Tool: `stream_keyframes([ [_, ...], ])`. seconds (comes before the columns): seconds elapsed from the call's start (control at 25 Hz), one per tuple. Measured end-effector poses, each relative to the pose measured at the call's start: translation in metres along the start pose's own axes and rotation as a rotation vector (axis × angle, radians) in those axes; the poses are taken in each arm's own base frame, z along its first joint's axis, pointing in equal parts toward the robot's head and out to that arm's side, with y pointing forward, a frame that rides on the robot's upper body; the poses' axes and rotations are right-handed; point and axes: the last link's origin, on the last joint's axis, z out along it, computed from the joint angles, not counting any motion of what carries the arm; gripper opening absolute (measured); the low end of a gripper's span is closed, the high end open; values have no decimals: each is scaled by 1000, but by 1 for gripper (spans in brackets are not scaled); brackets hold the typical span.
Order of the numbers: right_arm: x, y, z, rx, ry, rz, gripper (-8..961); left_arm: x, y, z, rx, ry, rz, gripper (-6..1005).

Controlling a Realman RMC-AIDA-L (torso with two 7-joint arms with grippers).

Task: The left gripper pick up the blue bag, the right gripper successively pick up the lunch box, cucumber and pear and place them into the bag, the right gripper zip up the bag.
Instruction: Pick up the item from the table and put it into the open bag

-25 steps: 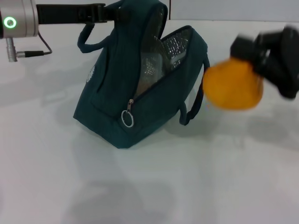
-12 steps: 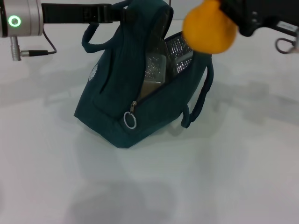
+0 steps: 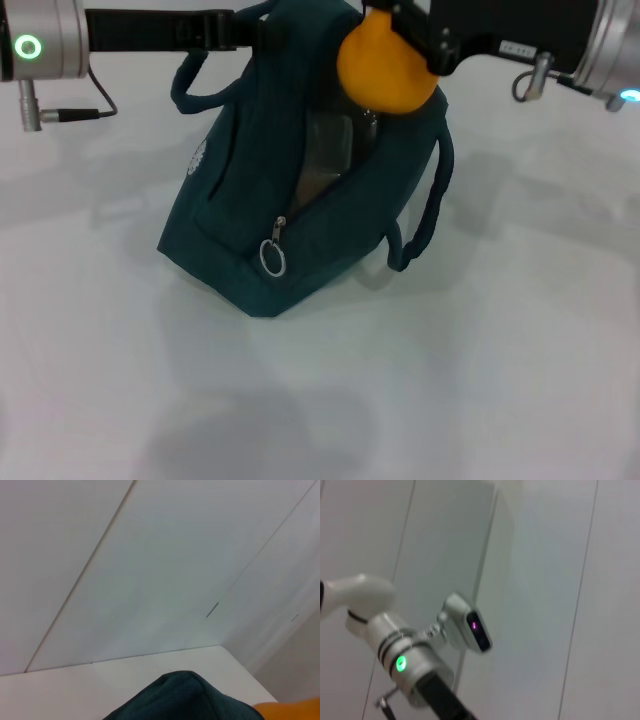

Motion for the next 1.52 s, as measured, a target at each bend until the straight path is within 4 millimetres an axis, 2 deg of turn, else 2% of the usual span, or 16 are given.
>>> stream_keyframes([
  [0.2, 17, 8, 0, -8, 44, 30, 43, -1, -3, -2, 13, 9, -5, 50],
  [0.56, 41, 18, -20, 21, 96, 143, 46, -2, -6, -6, 21, 11, -11, 50],
  [0.72, 40, 19, -23, 16, 94, 162, 48, -4, -7, -7, 26, 11, -15, 50],
  [0.88, 29, 6, -21, 52, 60, 129, 50, -5, -7, -8, 27, 10, -16, 51],
  [1.2, 4, -7, 9, 19, 20, 67, 53, -6, -6, -6, 22, 10, -19, 51],
  [1.32, 8, -5, 12, 19, 36, 70, 54, -6, -6, -5, 19, 10, -19, 51],
  [1.52, 37, 6, 6, 33, 111, 91, 56, -7, -6, -3, 16, 9, -23, 51],
])
